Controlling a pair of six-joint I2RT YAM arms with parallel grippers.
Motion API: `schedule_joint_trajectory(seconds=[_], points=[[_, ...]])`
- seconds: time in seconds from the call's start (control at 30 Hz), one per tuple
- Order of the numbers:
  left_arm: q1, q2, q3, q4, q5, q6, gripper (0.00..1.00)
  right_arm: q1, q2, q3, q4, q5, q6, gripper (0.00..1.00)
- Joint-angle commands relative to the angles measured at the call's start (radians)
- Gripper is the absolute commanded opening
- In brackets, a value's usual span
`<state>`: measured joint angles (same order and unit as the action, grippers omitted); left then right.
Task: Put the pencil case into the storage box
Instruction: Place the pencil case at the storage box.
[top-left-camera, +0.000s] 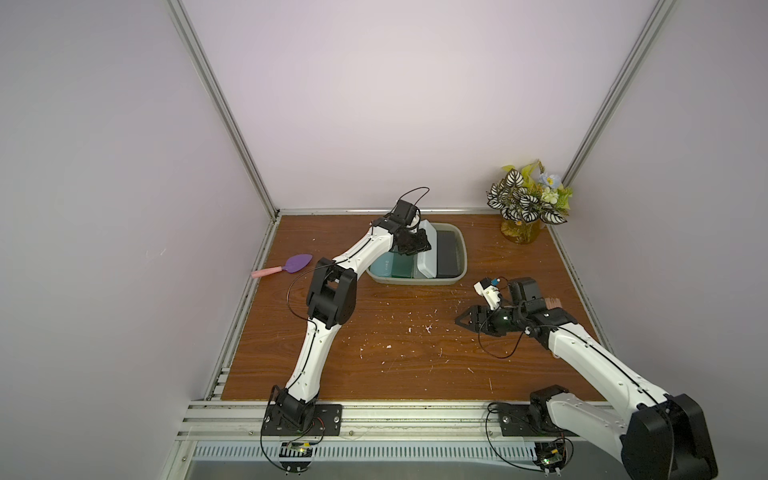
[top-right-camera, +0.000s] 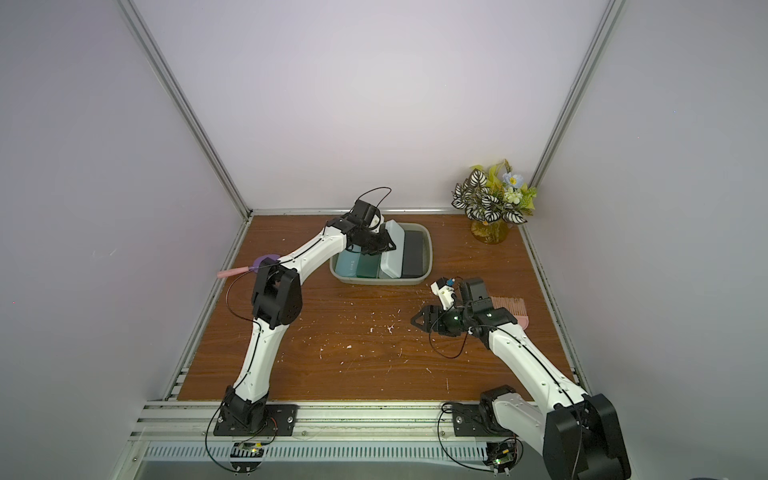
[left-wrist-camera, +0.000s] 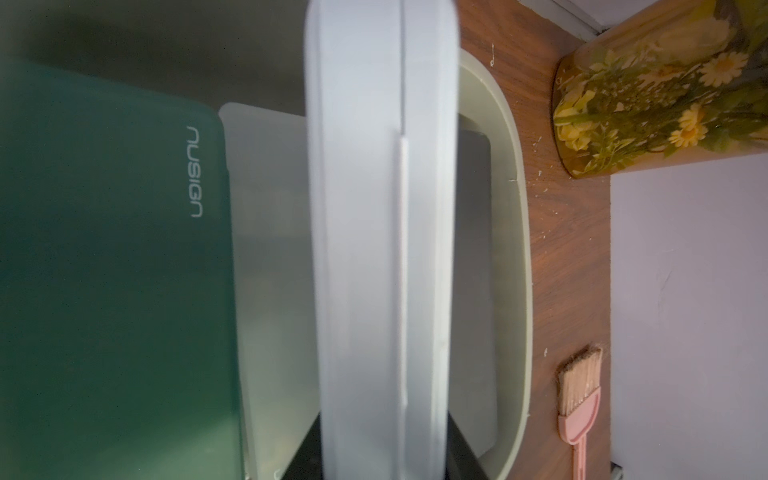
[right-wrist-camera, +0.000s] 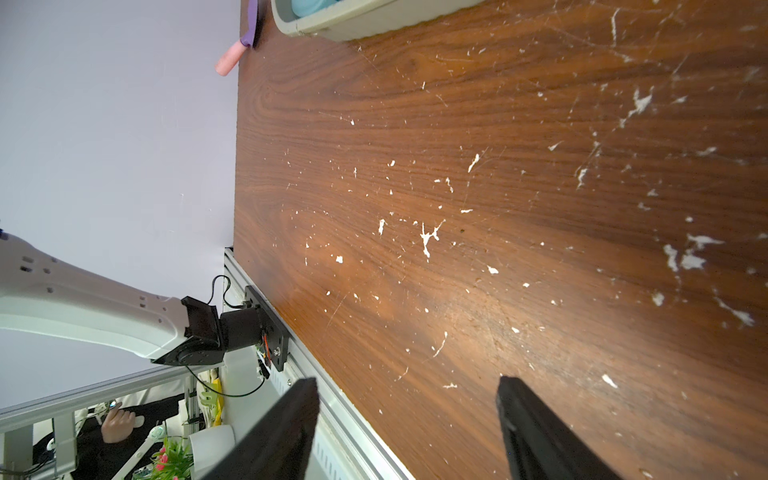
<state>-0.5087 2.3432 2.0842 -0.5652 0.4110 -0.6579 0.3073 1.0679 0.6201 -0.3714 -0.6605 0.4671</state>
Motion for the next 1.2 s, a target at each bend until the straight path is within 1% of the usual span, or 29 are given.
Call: schedule_joint_trajectory(seconds=[0.0,0.07,0.2,0.53,0.63,0.73,0.8,0.87,0.93,1.0,1.03,1.1,1.17], points=[[0.011,0.02,-0.026,-0.011,-0.015,0.029,0.53,-0.003,-0.009,-0.004,-0.001,-0.025,-0.017,0.74],[0.01,0.008,-0.046,-0.012,-0.037,0.04,0.64,-0.005,-0.008,-0.002,-0.001,-0.027,-0.016,0.75],[0.011,-0.028,-0.074,-0.015,-0.074,0.059,0.74,-0.005,-0.004,0.001,0.0,-0.029,-0.015,0.75],[0.011,-0.119,-0.053,-0.062,-0.161,0.1,0.86,-0.005,0.007,0.014,0.002,-0.028,-0.013,0.74],[0.01,-0.137,-0.052,-0.07,-0.203,0.115,0.89,-0.005,0.01,0.016,0.004,-0.028,-0.013,0.74],[0.015,-0.132,-0.041,-0.071,-0.213,0.118,0.91,-0.004,0.01,0.015,0.006,-0.028,-0.01,0.75],[0.014,-0.11,-0.016,-0.07,-0.203,0.114,0.88,-0.004,0.012,0.012,0.008,-0.028,-0.008,0.74],[0.014,-0.079,0.016,-0.07,-0.187,0.106,0.81,-0.005,0.012,0.011,0.008,-0.029,-0.008,0.74],[0.015,-0.048,0.053,-0.07,-0.169,0.096,0.71,-0.004,0.012,0.01,0.008,-0.028,-0.008,0.74],[0.014,-0.015,0.091,-0.071,-0.156,0.083,0.59,-0.005,0.01,0.009,0.008,-0.027,-0.008,0.74],[0.014,-0.001,0.106,-0.07,-0.153,0.08,0.56,-0.005,0.009,0.007,0.008,-0.026,-0.007,0.74],[0.015,0.025,0.13,-0.071,-0.148,0.071,0.52,-0.005,0.009,0.006,0.008,-0.028,-0.007,0.74],[0.014,0.042,0.137,-0.07,-0.15,0.066,0.52,-0.005,0.008,0.004,0.01,-0.03,-0.007,0.74]])
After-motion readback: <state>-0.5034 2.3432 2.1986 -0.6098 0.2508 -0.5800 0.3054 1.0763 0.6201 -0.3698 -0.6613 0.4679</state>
